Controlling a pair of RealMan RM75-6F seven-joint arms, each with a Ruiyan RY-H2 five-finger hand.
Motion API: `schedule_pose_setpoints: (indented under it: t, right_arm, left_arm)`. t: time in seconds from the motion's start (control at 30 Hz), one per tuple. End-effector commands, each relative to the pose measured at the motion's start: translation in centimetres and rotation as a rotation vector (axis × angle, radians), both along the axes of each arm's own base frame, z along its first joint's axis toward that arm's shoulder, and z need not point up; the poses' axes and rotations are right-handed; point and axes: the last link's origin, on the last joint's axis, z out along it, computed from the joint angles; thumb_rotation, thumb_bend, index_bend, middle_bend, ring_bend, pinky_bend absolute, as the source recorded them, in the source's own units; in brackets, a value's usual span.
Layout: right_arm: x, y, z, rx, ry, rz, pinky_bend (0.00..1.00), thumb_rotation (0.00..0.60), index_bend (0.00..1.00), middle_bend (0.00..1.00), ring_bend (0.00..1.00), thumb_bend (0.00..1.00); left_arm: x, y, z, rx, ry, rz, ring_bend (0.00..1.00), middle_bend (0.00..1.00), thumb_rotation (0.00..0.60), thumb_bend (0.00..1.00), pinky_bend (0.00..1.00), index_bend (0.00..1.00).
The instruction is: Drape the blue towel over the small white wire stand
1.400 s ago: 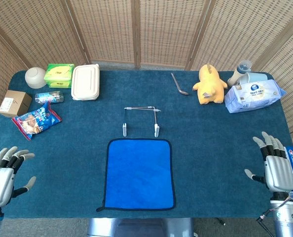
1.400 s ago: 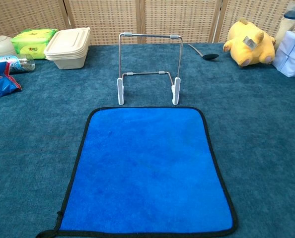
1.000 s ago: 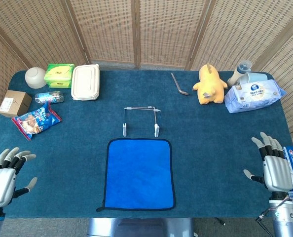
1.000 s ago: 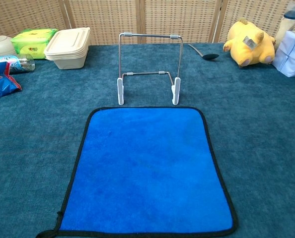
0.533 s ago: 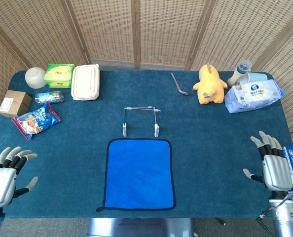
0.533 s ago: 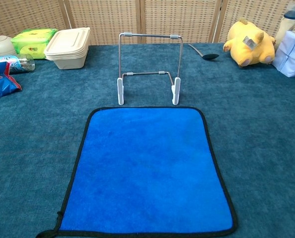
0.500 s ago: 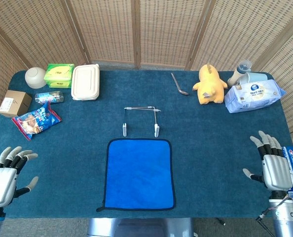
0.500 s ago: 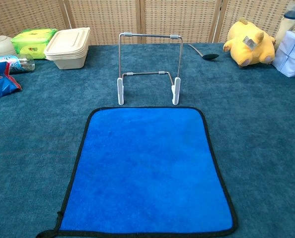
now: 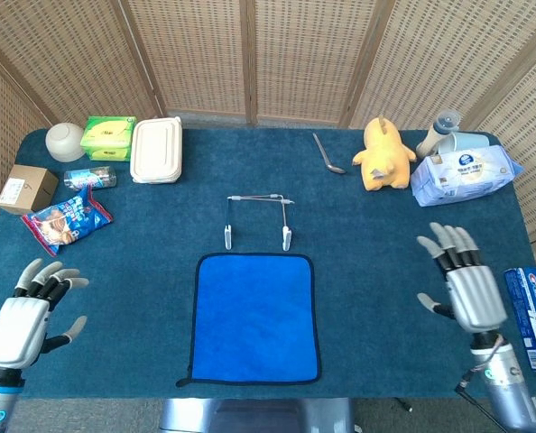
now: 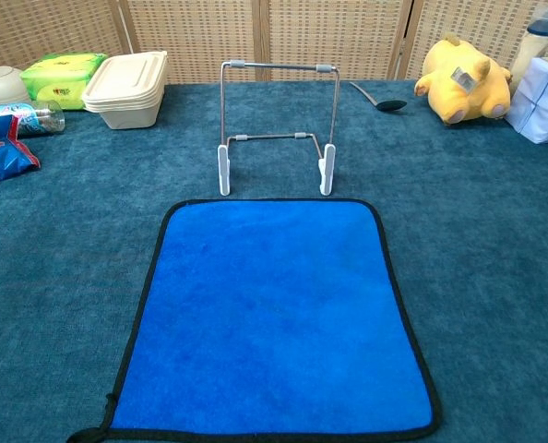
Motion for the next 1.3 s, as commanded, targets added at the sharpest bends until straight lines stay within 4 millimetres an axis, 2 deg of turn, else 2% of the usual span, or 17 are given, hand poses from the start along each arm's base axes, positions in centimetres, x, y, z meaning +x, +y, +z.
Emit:
schedule_pose_setpoints:
  t: [0.03,0.53,0.83,1.07,1.3]
  right_arm:
    - [1.3,-1.0,-2.5,0.076,0.046,0.118,0.00,0.600,0.15,0.06,0.01,0.04]
    - [3.2,-1.7,-8.1,0.286,0.117,0.239,0.00,0.600,0.15,0.07,0.00,0.04]
    - [4.4,-2.2,-12.7,0.364,0.176,0.347,0.00,0.600,0.15,0.07,0.00,0.04]
    - [4.4,-3.0,-14.5,0.383,0.218,0.391,0.00,0.600,0.15,0.07,0.00,0.04]
    - [4.4,-3.6,-15.5,0.395,0.231,0.396,0.00,0.600,0.15,0.07,0.00,0.04]
  left_arm:
    - [0.5,0.3,0.0,-0.016,-0.007,-0.016,0.18,0.28,0.600,0.38,0.06,0.32]
    - [1.4,0.4,0.0,-0.035,-0.025,-0.050,0.19,0.30,0.600,0.38,0.06,0.32]
    - [1.3,0.3,-0.4,-0.047,-0.041,-0.044,0.19,0.29,0.600,0.38,0.06,0.32]
    - [1.1,0.1,-0.5,-0.050,-0.042,-0.036,0.19,0.29,0.600,0.38,0.06,0.32]
    - [1.0,0.1,-0.5,-0.052,-0.043,-0.031,0.19,0.29,0.600,0.38,0.06,0.32]
